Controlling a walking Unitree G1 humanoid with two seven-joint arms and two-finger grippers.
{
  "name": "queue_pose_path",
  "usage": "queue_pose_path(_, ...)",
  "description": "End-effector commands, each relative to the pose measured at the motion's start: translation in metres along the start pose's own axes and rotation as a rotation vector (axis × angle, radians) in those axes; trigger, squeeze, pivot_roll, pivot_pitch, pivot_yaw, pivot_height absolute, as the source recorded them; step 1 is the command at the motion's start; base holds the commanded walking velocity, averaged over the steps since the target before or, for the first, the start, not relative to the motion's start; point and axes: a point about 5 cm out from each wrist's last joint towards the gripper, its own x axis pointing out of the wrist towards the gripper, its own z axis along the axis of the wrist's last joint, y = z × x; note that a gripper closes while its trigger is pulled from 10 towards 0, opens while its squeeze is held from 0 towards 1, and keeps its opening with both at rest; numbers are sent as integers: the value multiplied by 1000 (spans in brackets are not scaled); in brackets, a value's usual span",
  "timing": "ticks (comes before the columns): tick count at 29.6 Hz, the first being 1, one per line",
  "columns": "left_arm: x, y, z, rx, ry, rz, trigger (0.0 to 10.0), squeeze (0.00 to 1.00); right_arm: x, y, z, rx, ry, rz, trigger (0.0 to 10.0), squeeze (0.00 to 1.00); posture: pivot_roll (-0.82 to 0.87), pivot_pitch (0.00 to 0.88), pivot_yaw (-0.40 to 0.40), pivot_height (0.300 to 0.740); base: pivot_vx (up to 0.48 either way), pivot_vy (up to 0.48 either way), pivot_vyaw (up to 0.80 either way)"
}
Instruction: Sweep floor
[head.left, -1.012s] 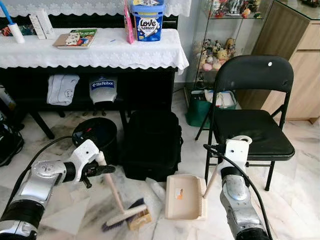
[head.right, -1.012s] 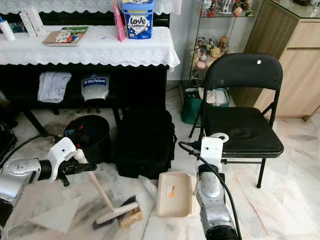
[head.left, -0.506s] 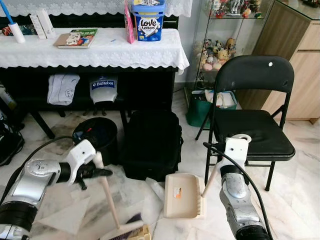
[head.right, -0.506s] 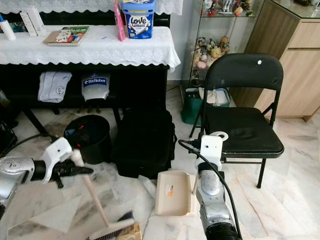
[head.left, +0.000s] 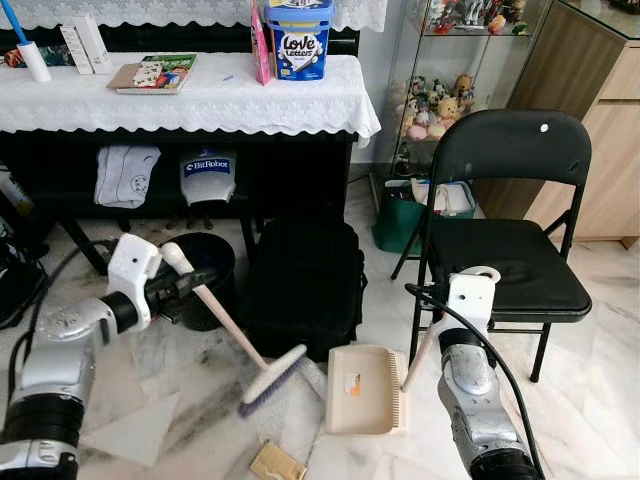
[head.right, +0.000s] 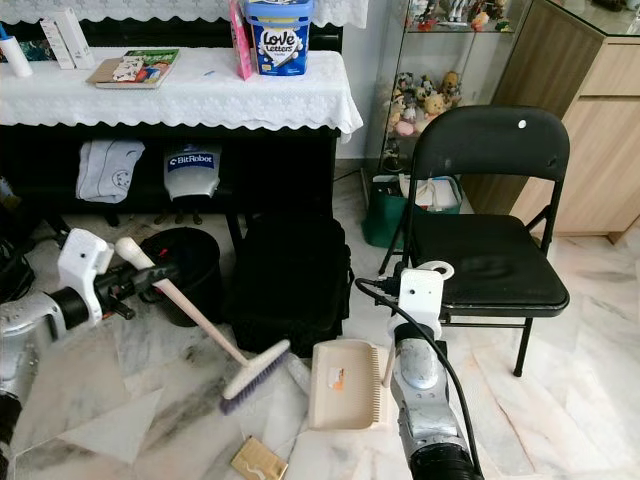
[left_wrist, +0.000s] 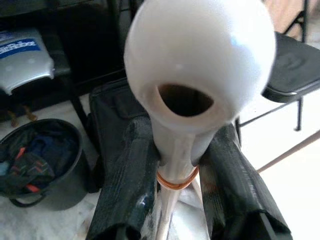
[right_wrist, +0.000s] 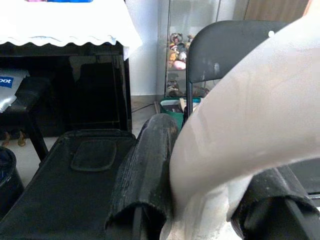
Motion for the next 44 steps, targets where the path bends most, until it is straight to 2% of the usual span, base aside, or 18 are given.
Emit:
queue_pose_path(1,-1,3,-4,9,-45,129,10000,0,4,3,9,16,-49,11,10000,0,14,47,-4,740,0,0,0)
queue_pose_path(3,-1,0,-8,-11,-64,188,10000,0,4,3,8,17,-45,10,10000,0,13,46,-3,740,0,0,0)
queue_pose_path(5,0,-4,-15,-85,-112,293,10000,0,5,2,6,29,-31,-5,10000,0,14,47,-3,740,0,0,0)
queue_pose_path(6,3,-13,-23,-133,-124,337,10000,0,6,2,6,38,-24,-13,10000,0,17,47,-2,740,0,0,0)
queue_pose_path(10,7,-31,-35,-171,-138,395,10000,0,8,1,5,53,-15,-23,10000,0,8,42,-3,740,0,0,0)
queue_pose_path(13,9,-36,-34,-187,-164,430,10000,0,10,0,6,54,-14,-26,10000,0,1,36,-8,740,0,0,0)
queue_pose_path(23,2,-29,-27,-172,-236,528,10000,0,11,-2,6,57,-20,-33,10000,0,5,32,-10,740,0,0,0)
queue_pose_path(27,-9,-23,-30,-175,-256,641,10000,0,8,-1,3,56,-15,-29,10000,0,3,24,-16,740,0,0,0)
queue_pose_path(31,-13,-21,-34,-200,-252,702,10000,0,7,-2,1,54,-13,-31,10000,0,2,19,-18,740,0,0,0)
queue_pose_path(44,-9,-30,-38,-211,-257,688,10000,0,4,-5,-2,55,-14,-41,10000,0,-2,15,-19,740,0,138,0)
